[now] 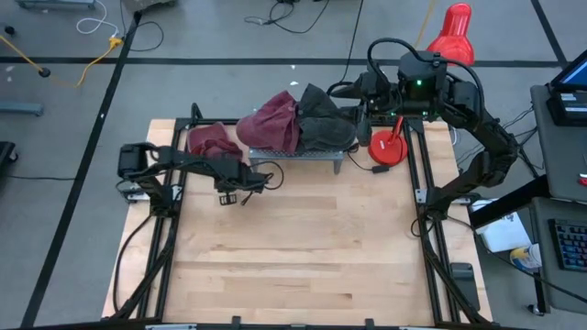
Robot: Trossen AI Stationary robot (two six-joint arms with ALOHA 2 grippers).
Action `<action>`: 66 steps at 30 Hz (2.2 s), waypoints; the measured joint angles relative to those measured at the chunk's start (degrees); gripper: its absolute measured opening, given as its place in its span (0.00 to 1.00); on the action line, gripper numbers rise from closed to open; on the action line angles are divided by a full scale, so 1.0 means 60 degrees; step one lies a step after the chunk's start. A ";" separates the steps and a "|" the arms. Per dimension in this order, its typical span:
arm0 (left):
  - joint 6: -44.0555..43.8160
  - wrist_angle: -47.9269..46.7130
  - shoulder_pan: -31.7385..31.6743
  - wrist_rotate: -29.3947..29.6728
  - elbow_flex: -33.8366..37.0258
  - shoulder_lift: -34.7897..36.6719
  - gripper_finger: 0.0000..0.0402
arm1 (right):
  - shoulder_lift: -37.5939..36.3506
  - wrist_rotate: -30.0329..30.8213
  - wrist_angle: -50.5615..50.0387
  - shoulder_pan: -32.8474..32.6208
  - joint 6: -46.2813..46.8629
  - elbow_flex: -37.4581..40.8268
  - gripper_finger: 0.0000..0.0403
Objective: Pick & Place hat
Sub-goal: Stack the bottom maroon cap on the maroon cap on the shelf
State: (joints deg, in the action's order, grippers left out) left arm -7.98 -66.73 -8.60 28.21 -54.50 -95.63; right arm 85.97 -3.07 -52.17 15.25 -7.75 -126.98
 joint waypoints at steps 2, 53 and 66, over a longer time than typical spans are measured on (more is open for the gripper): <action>0.0253 -0.0074 -0.0078 0.0177 -0.0065 -0.0324 0.38 | 0.0000 -0.0003 -0.0055 0.0000 0.0004 0.0000 0.46; 0.1602 0.0410 -0.1849 0.0449 0.1377 -0.1214 0.05 | -0.0004 0.0048 -0.0211 -0.1045 0.0653 0.0000 0.46; 0.1526 -0.2165 -0.0340 -0.0975 -0.0245 -0.1214 0.01 | -0.0007 0.0069 0.0069 -0.1427 0.0674 0.0000 0.46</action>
State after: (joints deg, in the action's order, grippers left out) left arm 1.18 -79.72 -10.64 22.36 -55.97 -102.91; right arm 85.93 -2.66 -51.75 6.68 -3.70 -126.98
